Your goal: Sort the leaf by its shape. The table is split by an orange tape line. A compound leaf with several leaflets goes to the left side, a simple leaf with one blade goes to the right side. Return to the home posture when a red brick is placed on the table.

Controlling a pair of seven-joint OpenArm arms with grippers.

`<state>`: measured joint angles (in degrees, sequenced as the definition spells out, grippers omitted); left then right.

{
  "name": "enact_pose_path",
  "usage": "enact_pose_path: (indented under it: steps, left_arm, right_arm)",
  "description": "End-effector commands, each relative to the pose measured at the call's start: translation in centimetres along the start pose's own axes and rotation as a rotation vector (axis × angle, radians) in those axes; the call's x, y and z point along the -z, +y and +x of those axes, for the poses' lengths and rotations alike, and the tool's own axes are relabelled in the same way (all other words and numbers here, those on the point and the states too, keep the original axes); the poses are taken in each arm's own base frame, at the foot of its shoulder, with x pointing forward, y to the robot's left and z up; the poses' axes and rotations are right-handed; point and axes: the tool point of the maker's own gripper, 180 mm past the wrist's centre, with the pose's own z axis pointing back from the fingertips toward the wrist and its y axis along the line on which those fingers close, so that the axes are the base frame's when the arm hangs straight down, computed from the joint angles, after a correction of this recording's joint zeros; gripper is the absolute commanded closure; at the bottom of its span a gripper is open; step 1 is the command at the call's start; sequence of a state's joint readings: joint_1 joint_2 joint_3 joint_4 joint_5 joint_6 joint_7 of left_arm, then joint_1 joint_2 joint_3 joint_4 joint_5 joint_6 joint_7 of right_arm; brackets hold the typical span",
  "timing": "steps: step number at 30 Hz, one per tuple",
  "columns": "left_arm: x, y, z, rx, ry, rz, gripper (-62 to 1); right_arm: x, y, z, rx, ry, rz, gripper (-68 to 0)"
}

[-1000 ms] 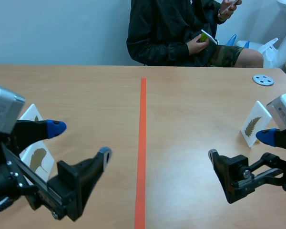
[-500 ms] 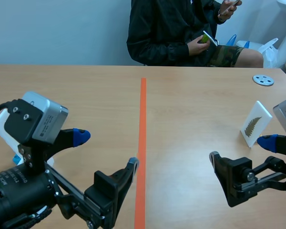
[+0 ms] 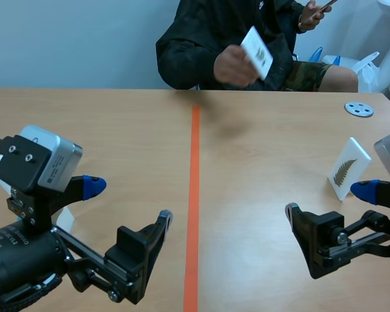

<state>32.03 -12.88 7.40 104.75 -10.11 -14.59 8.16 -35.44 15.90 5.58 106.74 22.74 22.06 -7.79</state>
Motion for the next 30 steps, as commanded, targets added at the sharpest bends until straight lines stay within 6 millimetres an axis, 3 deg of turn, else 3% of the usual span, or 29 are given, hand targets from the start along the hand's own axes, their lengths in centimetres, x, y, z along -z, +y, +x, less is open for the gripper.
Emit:
enact_pose_path:
  steps: [1, 30]
  left_arm:
    - [-0.07, 0.54, 0.6, 0.015, -0.022, 0.004, -62.3]
    - [0.02, 1.5, 0.89, 0.099, -0.012, -0.016, -62.3]
  right_arm:
    - [-0.14, -0.35, 1.26, -0.018, -0.035, -0.004, -67.9]
    - [-0.13, -0.43, 1.11, -0.037, -0.026, -0.008, -67.9]
